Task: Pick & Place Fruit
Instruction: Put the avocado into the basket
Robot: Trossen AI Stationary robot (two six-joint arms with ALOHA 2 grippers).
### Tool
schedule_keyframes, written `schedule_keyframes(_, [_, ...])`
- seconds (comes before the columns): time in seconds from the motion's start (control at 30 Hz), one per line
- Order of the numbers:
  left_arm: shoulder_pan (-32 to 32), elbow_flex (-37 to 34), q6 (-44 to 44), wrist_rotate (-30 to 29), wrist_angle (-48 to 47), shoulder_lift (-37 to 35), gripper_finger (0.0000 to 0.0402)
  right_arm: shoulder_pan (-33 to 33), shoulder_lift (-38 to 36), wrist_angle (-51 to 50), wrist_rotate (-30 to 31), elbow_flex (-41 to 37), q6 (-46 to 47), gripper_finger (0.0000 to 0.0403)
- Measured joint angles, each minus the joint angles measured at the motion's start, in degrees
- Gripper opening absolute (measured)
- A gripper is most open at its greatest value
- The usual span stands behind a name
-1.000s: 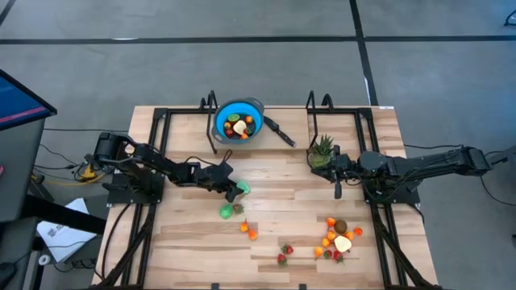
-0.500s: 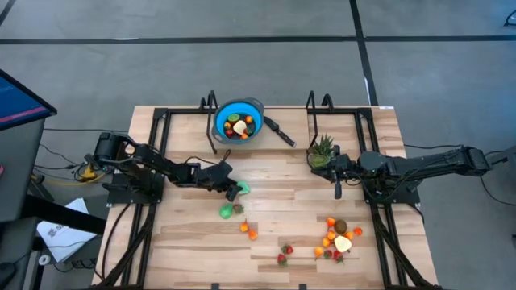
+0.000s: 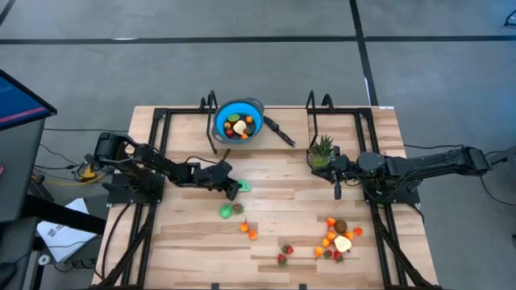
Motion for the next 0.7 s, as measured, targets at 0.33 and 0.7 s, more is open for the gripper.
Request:
schedule_keyframes(0.33, [0.0, 0.0, 0.0, 0.0, 0.0, 0.0, 0.0085, 0.0, 0.0, 0.1, 0.0, 0.0, 0.1, 0.0001])
schedule_keyframes(0.7, [0.0, 0.0, 0.0, 0.1, 0.4, 0.0, 0.0083, 0.0, 0.0, 0.1, 0.0, 0.0, 0.1, 0.0001])
